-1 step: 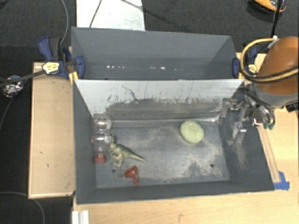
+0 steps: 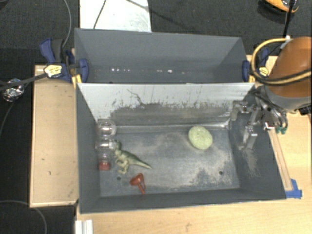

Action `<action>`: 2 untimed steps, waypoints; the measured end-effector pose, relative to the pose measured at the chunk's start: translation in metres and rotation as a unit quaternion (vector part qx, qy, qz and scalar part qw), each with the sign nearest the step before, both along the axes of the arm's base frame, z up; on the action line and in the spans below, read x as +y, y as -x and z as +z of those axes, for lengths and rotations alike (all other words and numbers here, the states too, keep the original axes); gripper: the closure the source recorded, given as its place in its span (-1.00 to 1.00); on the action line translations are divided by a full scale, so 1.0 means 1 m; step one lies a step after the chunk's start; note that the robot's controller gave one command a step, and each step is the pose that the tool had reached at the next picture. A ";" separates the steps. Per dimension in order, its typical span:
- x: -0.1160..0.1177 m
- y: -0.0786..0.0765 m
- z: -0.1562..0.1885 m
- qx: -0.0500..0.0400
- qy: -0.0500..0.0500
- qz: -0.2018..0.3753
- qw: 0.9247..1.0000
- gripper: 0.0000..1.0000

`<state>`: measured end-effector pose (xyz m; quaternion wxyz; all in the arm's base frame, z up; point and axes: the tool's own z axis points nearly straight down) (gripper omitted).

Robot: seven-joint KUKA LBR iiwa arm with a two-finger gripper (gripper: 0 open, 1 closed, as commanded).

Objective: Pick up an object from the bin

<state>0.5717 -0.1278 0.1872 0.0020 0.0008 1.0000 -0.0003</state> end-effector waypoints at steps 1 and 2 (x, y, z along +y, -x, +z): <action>0.025 -0.011 -0.051 -0.002 0.001 0.012 1.000 -1.00; 0.051 -0.014 -0.075 0.003 -0.001 0.035 0.999 -1.00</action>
Offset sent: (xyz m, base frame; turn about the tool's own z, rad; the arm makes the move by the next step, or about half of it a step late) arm 0.0189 0.0608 -0.0572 -0.0904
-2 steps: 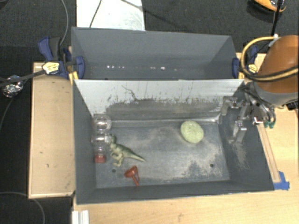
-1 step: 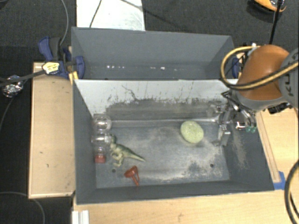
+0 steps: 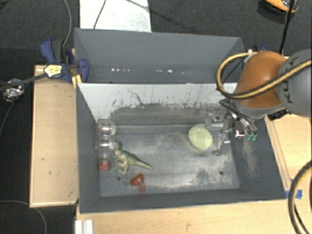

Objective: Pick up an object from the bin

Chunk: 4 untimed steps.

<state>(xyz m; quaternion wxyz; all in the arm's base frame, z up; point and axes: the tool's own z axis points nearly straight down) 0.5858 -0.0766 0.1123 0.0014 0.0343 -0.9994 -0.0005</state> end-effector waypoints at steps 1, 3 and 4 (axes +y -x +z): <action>0.013 -0.004 0.022 -0.008 0.001 -0.065 0.998 -1.00; 0.009 0.007 -0.039 -0.010 -0.001 -0.239 0.971 1.00; 0.009 0.007 -0.040 -0.010 -0.001 -0.239 0.971 1.00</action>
Offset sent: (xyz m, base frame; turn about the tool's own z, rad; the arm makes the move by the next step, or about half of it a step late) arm 0.0042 0.0115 -0.0423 0.0939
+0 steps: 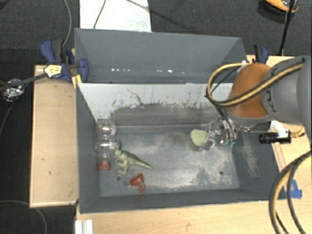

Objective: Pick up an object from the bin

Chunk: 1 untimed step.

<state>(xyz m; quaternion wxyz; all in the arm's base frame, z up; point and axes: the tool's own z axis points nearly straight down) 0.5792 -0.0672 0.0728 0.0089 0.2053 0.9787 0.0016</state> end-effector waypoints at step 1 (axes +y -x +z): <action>0.000 0.001 0.004 0.000 0.000 0.001 1.000 1.00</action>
Offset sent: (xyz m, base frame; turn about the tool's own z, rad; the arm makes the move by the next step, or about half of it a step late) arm -0.0001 -0.0001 0.0198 0.0000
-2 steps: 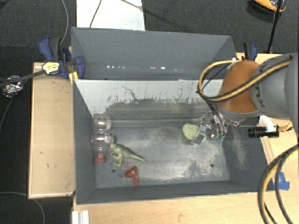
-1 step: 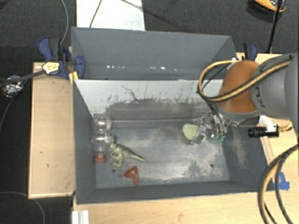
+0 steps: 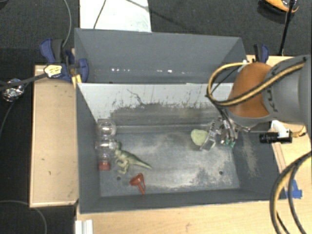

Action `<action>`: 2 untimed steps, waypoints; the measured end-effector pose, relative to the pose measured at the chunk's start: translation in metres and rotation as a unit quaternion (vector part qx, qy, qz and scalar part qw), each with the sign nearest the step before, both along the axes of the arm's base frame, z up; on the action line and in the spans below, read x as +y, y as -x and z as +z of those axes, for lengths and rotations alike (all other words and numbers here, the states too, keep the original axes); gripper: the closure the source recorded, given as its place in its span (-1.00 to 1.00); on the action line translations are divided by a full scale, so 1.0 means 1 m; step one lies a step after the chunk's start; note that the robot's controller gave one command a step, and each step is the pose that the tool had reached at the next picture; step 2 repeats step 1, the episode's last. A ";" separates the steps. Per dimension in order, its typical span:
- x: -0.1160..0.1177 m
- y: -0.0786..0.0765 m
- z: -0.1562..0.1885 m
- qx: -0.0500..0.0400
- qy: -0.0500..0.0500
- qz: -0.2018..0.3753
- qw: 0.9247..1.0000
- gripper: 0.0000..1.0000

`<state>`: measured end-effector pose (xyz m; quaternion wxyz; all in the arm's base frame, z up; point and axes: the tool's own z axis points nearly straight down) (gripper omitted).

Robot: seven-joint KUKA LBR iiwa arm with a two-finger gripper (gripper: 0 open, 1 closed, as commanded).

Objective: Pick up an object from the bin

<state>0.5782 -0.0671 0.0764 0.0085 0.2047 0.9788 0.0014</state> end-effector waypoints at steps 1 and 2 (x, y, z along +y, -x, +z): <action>0.000 0.000 0.014 0.001 0.000 0.000 1.000 1.00; 0.000 0.000 0.014 0.001 0.000 0.000 1.000 1.00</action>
Offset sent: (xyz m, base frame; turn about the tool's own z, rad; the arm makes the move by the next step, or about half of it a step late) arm -0.0001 0.0000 0.0480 0.0000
